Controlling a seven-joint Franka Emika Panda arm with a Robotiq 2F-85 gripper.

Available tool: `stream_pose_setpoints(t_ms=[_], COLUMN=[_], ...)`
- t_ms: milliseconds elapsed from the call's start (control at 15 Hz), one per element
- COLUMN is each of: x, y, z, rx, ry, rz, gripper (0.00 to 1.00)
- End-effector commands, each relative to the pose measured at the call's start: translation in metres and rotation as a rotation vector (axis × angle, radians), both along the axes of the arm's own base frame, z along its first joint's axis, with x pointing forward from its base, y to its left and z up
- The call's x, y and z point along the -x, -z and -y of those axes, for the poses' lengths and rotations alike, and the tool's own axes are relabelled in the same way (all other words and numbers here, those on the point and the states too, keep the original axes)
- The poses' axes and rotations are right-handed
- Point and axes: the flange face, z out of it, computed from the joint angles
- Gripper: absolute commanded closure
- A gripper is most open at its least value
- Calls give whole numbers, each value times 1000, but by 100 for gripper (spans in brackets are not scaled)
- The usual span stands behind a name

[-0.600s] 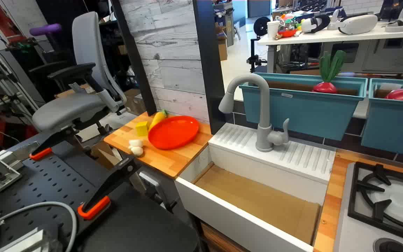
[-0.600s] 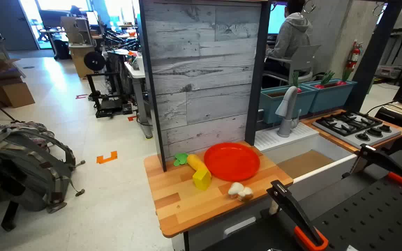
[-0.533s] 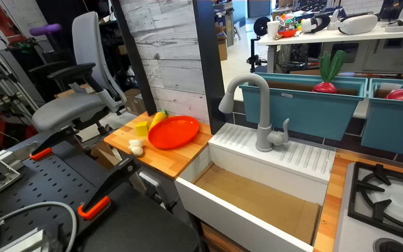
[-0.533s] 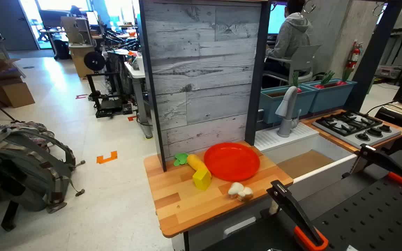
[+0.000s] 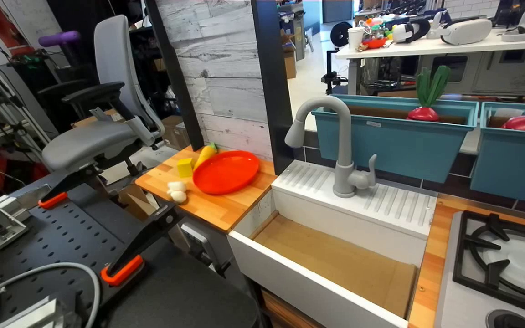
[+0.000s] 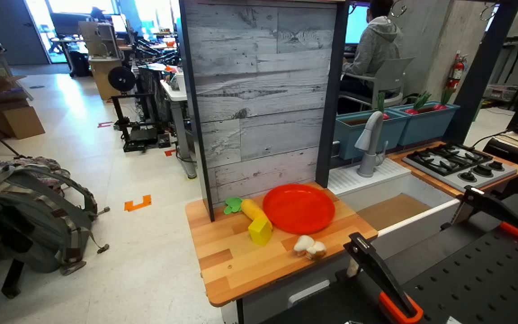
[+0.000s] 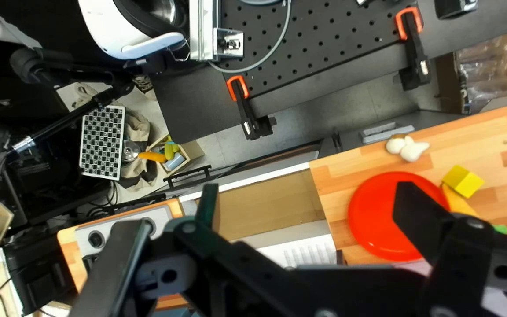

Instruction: Center the faucet

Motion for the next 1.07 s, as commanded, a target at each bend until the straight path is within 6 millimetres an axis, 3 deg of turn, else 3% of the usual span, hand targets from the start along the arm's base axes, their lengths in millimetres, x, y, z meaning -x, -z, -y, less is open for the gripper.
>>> stream_pose_setpoints(t_ms=[0,467,1000], x=[-18,-40,-31], y=[26,86,153], z=[23,94,197], rx=[45,24,-42], ry=[72,198,475], rz=[72,236,559], gripper=[0,0,0])
